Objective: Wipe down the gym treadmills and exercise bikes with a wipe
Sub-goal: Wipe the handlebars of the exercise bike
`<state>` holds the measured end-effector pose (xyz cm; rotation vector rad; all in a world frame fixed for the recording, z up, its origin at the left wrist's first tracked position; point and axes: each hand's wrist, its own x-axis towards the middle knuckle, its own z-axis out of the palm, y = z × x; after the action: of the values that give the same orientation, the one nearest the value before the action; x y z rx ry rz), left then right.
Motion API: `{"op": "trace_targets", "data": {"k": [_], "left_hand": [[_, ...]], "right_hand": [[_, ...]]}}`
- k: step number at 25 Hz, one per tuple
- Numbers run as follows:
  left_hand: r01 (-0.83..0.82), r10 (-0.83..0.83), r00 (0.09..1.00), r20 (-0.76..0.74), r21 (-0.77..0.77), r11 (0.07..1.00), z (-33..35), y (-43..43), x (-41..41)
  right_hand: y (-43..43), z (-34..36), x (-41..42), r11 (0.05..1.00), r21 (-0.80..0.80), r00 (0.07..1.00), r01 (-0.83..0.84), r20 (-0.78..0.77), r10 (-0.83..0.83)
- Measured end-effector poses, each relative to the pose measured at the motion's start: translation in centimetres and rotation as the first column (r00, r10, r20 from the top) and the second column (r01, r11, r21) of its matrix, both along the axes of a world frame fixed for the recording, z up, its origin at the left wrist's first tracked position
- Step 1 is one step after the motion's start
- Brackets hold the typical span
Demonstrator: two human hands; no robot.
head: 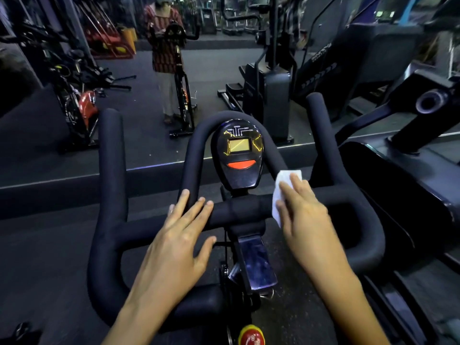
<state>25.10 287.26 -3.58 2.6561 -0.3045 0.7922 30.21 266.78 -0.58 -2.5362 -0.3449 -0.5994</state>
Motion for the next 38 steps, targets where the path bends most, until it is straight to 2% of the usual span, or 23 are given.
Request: {"op": "trace_targets", "data": {"k": [3,6,7,9,10,11,13,16,18,19,22,24,28,32,33,36,38], "left_hand": [[0.024,-0.024,1.000,0.000,-0.012,1.000,0.0,0.0,-0.1],[0.026,-0.026,1.000,-0.006,-0.015,1.000,0.1,0.0,-0.1],[0.016,-0.016,1.000,-0.003,-0.003,1.000,0.0,0.0,-0.1],[0.012,-0.011,1.000,0.019,-0.026,1.000,0.4,-0.1,0.0],[0.012,-0.010,0.999,0.031,-0.065,0.998,0.8,-0.1,0.1],[0.016,-0.012,0.999,0.044,-0.107,0.994,1.5,-0.2,0.5],[0.033,-0.020,0.995,0.098,-0.133,0.991,3.7,-0.1,1.9],[0.025,0.007,0.981,0.192,-0.167,0.986,8.1,0.7,6.2],[0.020,0.028,0.980,0.195,-0.239,0.971,10.8,1.2,10.1],[0.032,0.014,0.984,0.175,-0.257,0.966,11.7,1.2,11.9],[0.136,-0.127,0.991,0.050,-0.315,0.939,11.9,0.3,15.1],[0.166,-0.175,0.984,0.013,-0.400,0.901,11.3,-0.1,15.7],[0.191,-0.168,0.982,0.092,-0.483,0.855,10.1,0.2,16.3],[0.209,-0.183,0.978,0.101,-0.497,0.842,9.8,0.1,16.4],[0.213,-0.184,0.977,0.107,-0.502,0.838,9.8,0.1,16.4],[0.208,-0.177,0.978,0.110,-0.511,0.834,9.6,0.1,16.4],[0.213,-0.178,0.977,0.116,-0.499,0.840,9.5,0.1,16.4]], "right_hand": [[0.9,-0.4,0.6,0.992,-0.114,0.999,0.048,0.003,-0.048],[0.6,-0.1,-1.3,0.993,-0.097,0.997,0.065,-0.039,-0.069],[0.3,0.0,-1.9,0.999,-0.035,1.000,0.003,-0.017,-0.003],[-0.4,0.5,-1.9,0.967,0.204,0.986,-0.152,0.095,0.135],[-0.6,0.9,-1.5,0.929,0.309,0.976,-0.204,0.140,0.168],[-0.7,1.5,-1.0,0.913,0.344,0.971,-0.218,0.170,0.167],[-0.8,3.0,1.3,0.949,0.253,0.958,-0.189,0.259,0.122],[-0.6,5.6,6.7,0.958,0.145,0.934,-0.247,0.300,0.196],[0.4,7.4,10.5,0.929,0.125,0.924,-0.348,0.213,0.318],[1.1,8.1,12.0,0.903,0.110,0.907,-0.416,0.123,0.403],[2.5,8.2,14.4,0.803,0.142,0.795,-0.578,-0.121,0.594],[2.0,8.1,14.4,0.817,0.197,0.808,-0.542,-0.145,0.571],[-0.2,5.6,10.7,0.937,0.129,0.936,-0.324,-0.100,0.337],[-3.2,4.8,7.2,0.966,-0.093,0.940,-0.242,-0.269,0.210],[-3.5,5.6,7.5,0.968,-0.052,0.944,-0.244,-0.243,0.224],[-1.8,7.4,9.7,0.928,0.264,0.962,-0.263,0.000,0.272],[0.4,7.2,11.0,0.903,0.238,0.927,-0.357,-0.029,0.374]]}}
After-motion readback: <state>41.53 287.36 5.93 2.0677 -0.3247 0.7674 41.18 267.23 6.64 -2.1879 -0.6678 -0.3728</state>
